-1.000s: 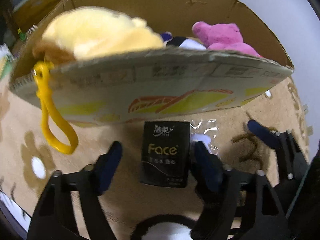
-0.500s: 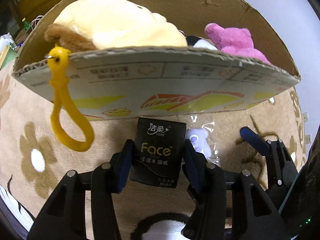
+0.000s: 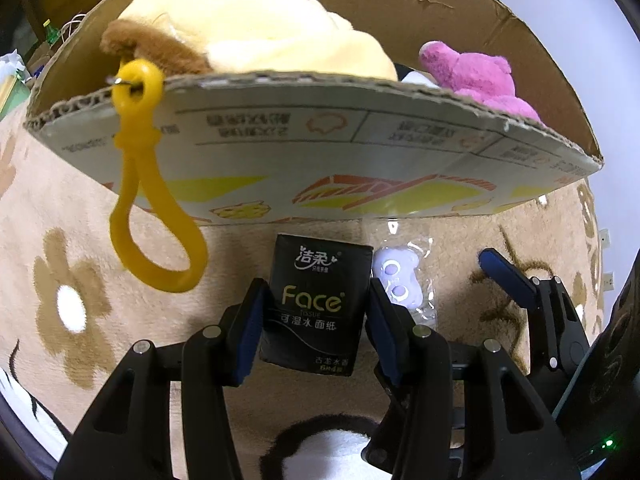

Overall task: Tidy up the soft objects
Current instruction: 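Close the right tool on the clear bag with the lilac toy, then lift the tissue pack with the left tool while the right tool carries the lilac bag over the box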

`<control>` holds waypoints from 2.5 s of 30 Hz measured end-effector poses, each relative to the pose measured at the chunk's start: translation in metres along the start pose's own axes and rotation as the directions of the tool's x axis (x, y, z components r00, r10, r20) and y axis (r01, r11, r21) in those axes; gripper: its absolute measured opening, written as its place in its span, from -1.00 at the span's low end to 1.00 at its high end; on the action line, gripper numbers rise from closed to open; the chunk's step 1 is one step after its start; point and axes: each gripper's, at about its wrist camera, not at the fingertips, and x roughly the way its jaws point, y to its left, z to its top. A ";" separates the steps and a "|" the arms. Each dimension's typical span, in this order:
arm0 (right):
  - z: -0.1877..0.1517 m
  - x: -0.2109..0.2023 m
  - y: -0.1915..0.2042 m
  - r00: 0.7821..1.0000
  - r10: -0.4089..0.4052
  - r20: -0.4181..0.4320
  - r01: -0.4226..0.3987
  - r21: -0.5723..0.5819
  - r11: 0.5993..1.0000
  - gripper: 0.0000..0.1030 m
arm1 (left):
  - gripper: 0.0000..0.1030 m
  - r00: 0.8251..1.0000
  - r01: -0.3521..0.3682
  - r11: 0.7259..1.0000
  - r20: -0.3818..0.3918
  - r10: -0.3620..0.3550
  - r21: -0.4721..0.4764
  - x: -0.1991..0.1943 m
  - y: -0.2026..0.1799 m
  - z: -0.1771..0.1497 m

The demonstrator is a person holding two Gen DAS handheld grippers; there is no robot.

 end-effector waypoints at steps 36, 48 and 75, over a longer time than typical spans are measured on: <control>0.019 0.025 0.025 0.998 -0.054 0.023 0.053 0.026 0.998 0.05 | -0.08 0.992 -0.118 0.990 0.036 0.121 -0.082 -0.005 0.048 0.003; 0.002 0.010 0.025 0.999 -0.042 0.022 0.042 0.001 0.999 -0.11 | -0.08 0.988 -0.136 0.985 0.063 0.143 -0.103 -0.014 0.041 -0.008; -0.001 -0.032 -0.006 0.998 0.001 0.063 -0.007 0.089 0.996 -0.18 | -0.08 0.956 -0.206 0.976 0.200 0.217 -0.076 -0.062 -0.010 -0.067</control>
